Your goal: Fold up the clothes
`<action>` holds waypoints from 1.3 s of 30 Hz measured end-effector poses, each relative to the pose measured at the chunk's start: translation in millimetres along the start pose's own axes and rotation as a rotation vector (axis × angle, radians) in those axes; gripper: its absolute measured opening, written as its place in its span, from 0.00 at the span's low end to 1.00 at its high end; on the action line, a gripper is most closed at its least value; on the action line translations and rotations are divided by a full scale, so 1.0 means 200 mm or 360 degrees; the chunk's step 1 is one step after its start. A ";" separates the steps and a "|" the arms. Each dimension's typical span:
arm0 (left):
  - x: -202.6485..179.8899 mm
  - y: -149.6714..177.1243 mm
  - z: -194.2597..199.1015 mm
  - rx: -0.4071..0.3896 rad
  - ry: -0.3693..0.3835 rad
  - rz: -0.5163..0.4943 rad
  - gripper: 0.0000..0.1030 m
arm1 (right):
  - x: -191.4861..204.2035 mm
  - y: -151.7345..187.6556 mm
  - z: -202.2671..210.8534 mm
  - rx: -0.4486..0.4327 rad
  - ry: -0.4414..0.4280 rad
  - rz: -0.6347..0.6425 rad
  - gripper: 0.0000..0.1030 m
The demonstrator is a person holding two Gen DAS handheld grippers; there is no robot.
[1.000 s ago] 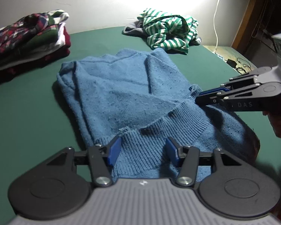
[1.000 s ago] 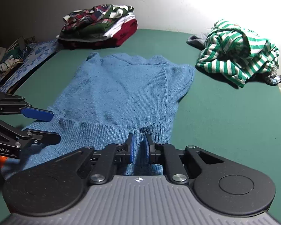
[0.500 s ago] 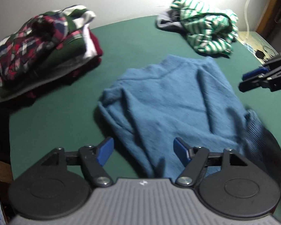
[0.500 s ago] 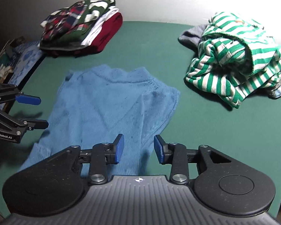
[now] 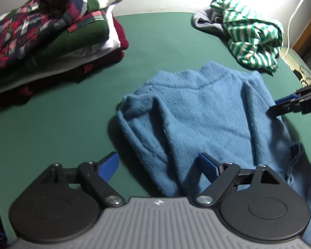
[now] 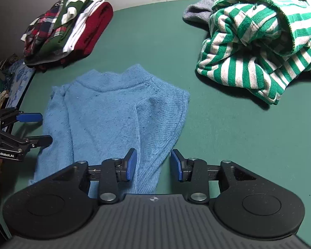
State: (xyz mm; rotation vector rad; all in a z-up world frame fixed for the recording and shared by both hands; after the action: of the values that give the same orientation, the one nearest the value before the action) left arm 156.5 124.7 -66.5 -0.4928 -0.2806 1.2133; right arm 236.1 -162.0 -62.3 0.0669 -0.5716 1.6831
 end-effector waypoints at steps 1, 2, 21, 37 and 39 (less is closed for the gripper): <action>0.01 -0.01 -0.01 -0.0006 0.0011 0.0012 0.83 | 0.00 -0.01 -0.01 -0.0005 -0.0001 -0.0010 0.40; 0.01 -0.02 -0.01 -0.0010 0.0021 0.0018 0.83 | -0.01 -0.02 -0.02 -0.0013 -0.0001 -0.0015 0.42; 0.08 -0.14 -0.13 -0.0119 0.0115 0.0056 0.91 | -0.09 -0.25 -0.11 -0.0121 -0.0155 -0.0053 0.45; 0.21 -0.14 -0.12 -0.0219 0.0277 0.0300 0.75 | -0.10 -0.25 -0.12 -0.0175 -0.0202 0.0052 0.33; 0.21 -0.14 -0.12 -0.0221 0.0280 0.0306 0.75 | -0.11 -0.25 -0.13 -0.0182 -0.0261 0.0019 0.42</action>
State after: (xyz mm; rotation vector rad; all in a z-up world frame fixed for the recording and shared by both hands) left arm 204.6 152.3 -74.7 -0.7565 -0.1701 1.3329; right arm 294.8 -167.4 -75.9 0.1198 -0.7914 1.6632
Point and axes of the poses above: each gripper's, at about its wrist camera, not at the fingertips, and z roughly against the way its jaws point, x to its left, y to its underside, the point moved 1 cm from there along -z, roughly the way its jaws point, and after that the axes turned 11 degrees about -z, right-handed, at the moved point
